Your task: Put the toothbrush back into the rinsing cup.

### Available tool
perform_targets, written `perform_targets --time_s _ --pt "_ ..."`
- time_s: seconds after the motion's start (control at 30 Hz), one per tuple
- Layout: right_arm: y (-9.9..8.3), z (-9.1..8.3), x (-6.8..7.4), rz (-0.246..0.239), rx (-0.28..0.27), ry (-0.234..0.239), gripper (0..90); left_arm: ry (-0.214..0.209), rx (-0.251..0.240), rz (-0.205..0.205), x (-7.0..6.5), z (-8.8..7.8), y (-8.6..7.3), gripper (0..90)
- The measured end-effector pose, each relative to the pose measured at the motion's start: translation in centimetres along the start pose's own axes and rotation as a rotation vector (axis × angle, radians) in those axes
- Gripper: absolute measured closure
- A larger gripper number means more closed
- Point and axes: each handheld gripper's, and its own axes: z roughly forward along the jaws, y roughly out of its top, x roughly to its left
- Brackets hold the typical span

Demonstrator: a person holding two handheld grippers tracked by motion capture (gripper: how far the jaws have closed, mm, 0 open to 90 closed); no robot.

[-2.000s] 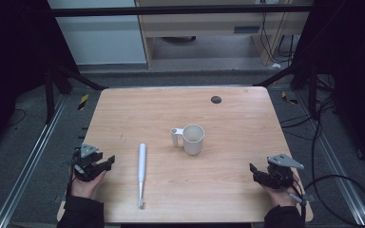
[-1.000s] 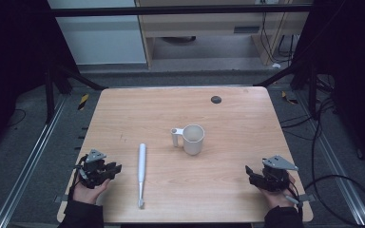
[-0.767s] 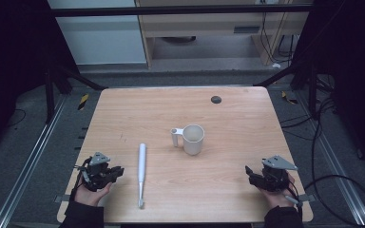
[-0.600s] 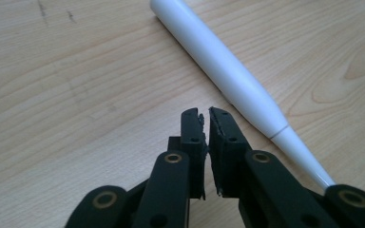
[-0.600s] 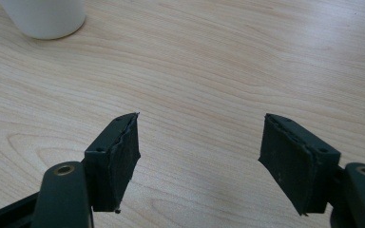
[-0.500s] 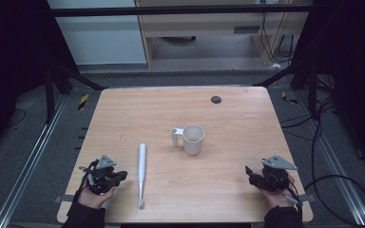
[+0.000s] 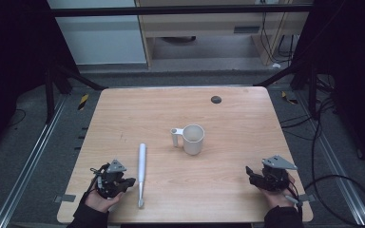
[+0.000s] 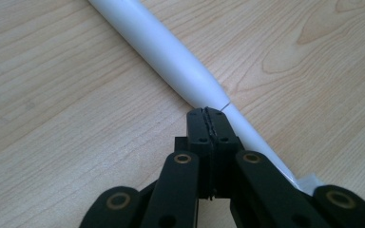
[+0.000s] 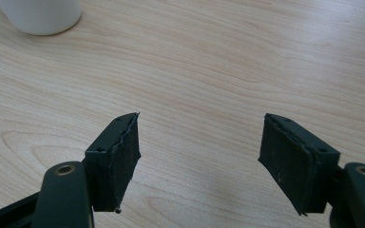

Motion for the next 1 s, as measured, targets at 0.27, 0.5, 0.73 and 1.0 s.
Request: perform_targets --time_s 0.27,0.5,0.73,1.0 --pt "0.0 0.0 0.0 0.001 0.002 0.001 29.4 -0.019 0.018 0.02 -0.6 0.4 0.1 89.3" --pt "0.0 0.1 0.0 0.001 0.002 -0.001 29.3 -0.031 0.036 0.044 -0.9 0.7 0.2 89.4" --pt "0.0 0.1 0.0 0.005 0.005 0.001 29.3 -0.039 0.045 0.057 -1.4 1.1 0.3 89.4" --pt "0.0 0.1 0.0 0.007 0.006 0.001 29.3 -0.048 0.05 0.07 -1.8 1.5 0.5 89.4"
